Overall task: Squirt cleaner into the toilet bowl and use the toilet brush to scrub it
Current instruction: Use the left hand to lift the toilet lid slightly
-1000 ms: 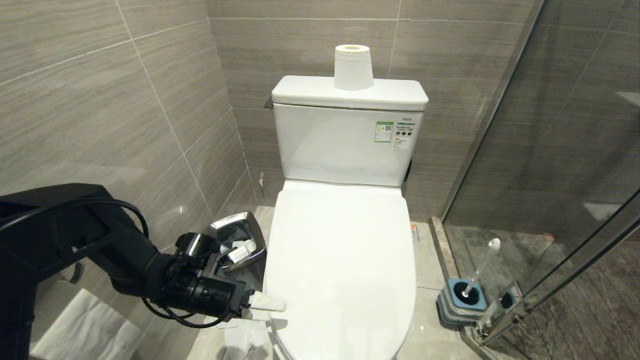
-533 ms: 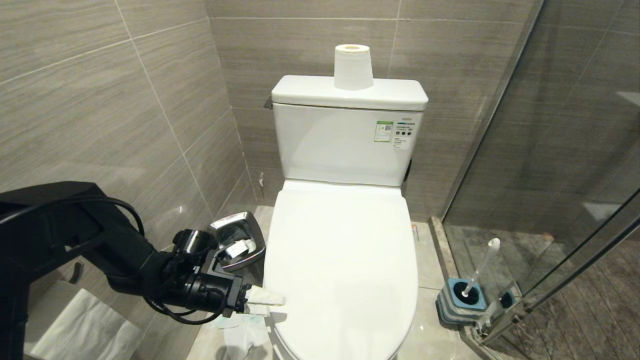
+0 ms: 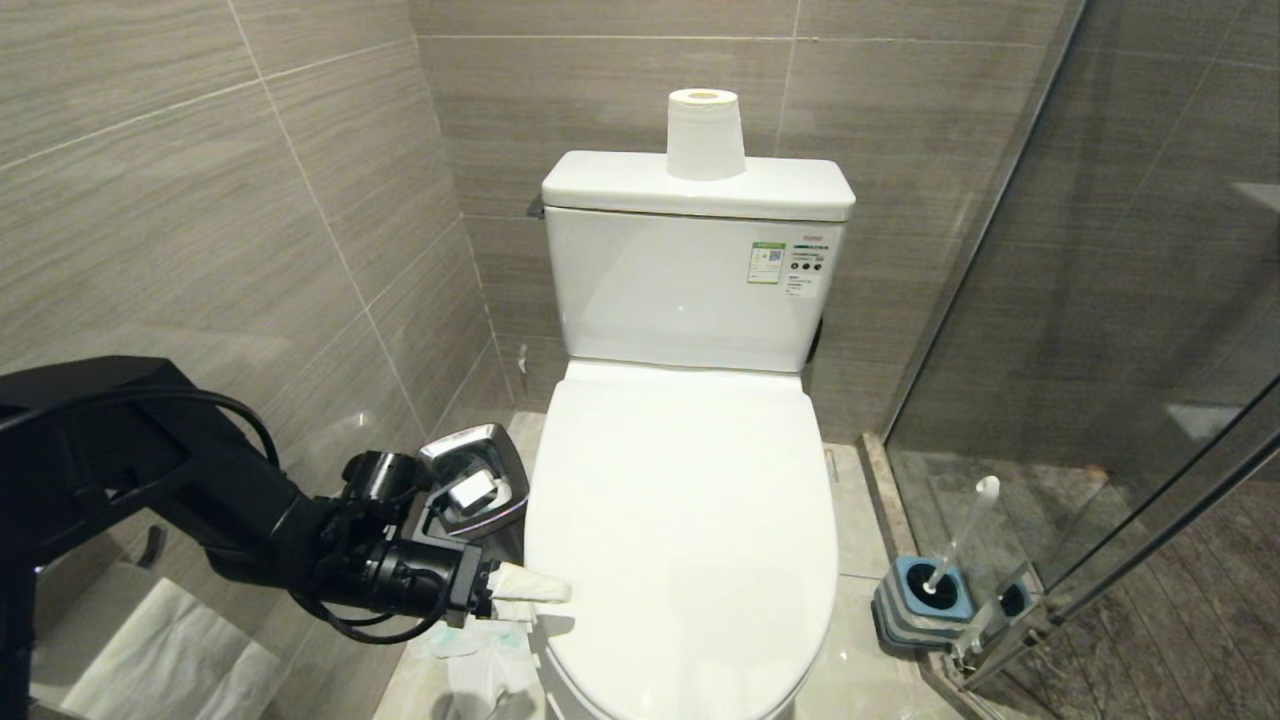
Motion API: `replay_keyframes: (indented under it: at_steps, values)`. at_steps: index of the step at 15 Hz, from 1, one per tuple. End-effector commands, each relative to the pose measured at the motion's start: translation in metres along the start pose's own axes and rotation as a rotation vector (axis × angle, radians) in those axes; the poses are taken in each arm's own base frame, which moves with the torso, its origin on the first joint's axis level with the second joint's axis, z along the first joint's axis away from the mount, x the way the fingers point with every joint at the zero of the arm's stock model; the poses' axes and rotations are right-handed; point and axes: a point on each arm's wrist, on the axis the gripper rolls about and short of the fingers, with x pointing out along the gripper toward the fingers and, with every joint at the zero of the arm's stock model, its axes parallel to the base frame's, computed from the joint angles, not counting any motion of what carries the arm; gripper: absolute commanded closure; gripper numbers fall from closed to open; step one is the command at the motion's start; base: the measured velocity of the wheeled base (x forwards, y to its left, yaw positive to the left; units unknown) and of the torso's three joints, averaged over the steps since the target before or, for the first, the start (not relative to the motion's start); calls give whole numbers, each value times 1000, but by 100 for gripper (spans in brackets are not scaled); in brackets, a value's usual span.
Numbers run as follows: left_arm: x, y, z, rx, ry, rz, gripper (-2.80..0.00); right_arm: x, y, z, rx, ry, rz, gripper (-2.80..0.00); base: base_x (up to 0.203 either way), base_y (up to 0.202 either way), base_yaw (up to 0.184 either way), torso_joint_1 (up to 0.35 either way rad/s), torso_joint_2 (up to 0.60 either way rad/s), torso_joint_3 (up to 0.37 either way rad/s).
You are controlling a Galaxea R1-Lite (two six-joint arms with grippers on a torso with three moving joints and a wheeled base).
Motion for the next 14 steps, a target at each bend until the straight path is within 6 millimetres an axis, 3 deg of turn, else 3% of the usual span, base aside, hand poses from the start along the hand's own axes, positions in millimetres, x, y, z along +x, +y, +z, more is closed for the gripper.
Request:
replay_keyframes:
  at_steps: [1,6,14]
  values:
    - [-6,-4,4,16,-20,1,-280,0,0,0,0,1,0,0,0,0,0,0,0,0]
    - [-25,-10,11,17,-68,-35,-280,0,0,0,0,2,0,0,0,0,0,0,0,0]
    - [-37,-30,13,14,-83,-113,-280,0,0,0,0,1,0,0,0,0,0,0,0,0]
